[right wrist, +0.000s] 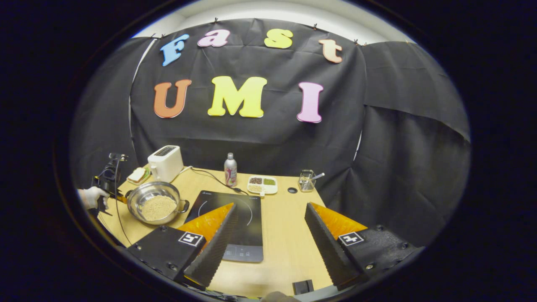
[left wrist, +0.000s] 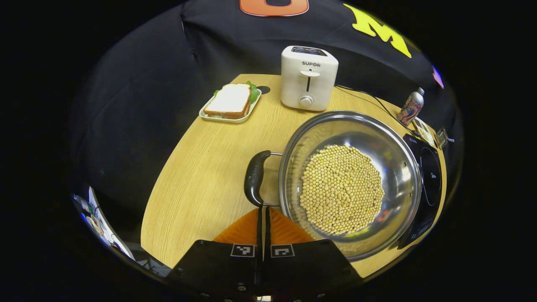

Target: First push the handle of the pot to place it horizontally, then grasp the pot with both hands and set it on the induction cooktop.

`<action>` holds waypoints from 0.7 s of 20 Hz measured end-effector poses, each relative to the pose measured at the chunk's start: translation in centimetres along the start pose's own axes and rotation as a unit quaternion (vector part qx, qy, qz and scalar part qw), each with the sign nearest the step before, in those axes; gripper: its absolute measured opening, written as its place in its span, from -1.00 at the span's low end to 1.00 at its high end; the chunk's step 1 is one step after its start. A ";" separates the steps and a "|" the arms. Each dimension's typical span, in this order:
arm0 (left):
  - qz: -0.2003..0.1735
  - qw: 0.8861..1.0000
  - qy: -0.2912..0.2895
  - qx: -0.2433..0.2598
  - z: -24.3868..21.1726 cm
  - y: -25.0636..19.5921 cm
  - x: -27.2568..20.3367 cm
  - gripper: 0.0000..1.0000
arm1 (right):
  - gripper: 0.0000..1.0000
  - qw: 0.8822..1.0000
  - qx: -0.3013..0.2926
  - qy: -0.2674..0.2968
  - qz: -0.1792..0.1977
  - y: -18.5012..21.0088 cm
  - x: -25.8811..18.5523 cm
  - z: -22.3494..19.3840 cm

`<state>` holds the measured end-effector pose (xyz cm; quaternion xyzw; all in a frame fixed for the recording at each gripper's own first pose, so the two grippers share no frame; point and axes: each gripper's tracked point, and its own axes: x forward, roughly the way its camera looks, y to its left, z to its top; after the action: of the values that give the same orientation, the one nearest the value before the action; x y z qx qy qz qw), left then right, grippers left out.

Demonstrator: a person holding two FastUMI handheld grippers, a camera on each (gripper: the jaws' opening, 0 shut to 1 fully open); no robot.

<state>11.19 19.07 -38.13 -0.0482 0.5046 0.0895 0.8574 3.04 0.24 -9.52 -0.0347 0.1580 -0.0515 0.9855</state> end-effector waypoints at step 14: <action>-0.018 0.998 -0.049 0.019 1.4 1.1 -1.2 -1.00 | 1.00 0.999 -0.009 0.022 0.039 4.4 2.0 -1.4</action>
<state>11.56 20.30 -36.40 -0.0364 0.4630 0.0668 0.8831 4.92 4.31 -11.90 -0.0366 0.1816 -0.0121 0.9826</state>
